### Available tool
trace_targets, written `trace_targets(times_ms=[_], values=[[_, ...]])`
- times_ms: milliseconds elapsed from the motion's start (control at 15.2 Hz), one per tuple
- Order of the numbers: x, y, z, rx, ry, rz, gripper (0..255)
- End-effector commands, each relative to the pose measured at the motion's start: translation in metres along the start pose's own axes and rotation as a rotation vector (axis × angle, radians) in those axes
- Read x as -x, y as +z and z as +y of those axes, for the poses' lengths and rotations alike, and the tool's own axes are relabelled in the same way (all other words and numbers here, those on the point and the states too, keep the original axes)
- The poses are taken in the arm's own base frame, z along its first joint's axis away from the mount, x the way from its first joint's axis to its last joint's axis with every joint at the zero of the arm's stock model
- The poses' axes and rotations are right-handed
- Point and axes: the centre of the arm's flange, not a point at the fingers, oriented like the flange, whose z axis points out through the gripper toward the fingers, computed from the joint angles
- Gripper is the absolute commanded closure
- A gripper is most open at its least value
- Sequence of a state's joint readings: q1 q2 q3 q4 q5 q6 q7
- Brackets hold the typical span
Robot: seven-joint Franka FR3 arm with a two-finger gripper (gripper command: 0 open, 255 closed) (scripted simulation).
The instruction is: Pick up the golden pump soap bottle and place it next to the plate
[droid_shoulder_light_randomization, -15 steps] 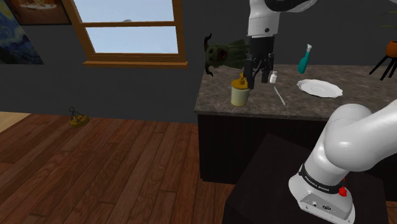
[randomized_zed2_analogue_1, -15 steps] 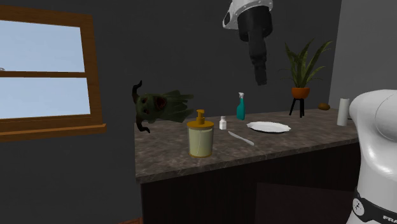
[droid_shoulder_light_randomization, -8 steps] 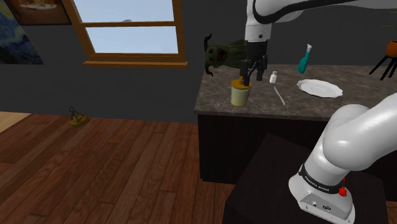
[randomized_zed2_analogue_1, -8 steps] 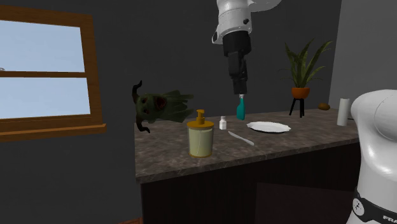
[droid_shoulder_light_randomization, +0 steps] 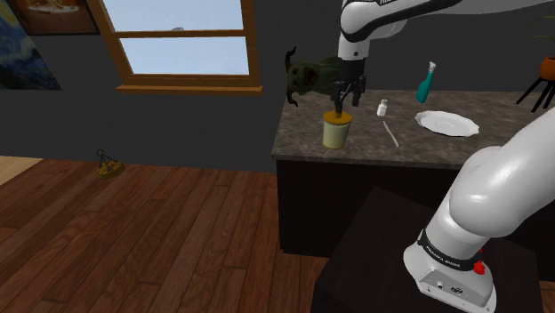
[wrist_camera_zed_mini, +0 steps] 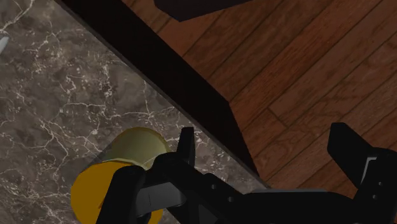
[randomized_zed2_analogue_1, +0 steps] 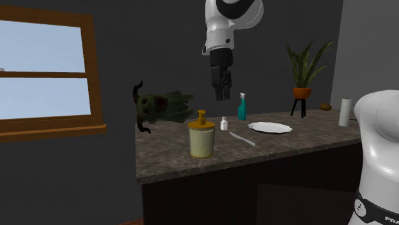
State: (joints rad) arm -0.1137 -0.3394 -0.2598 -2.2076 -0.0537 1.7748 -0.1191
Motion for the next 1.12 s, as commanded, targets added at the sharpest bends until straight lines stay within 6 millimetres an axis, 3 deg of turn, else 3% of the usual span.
trace_targets(times_ms=[0,990,1056], values=[[-0.018,0.008,0.017,0.007,0.005,0.012,0],[-0.141,0.03,0.153,0.05,0.047,0.095,0],[-0.142,0.03,0.153,0.05,0.047,0.095,0]])
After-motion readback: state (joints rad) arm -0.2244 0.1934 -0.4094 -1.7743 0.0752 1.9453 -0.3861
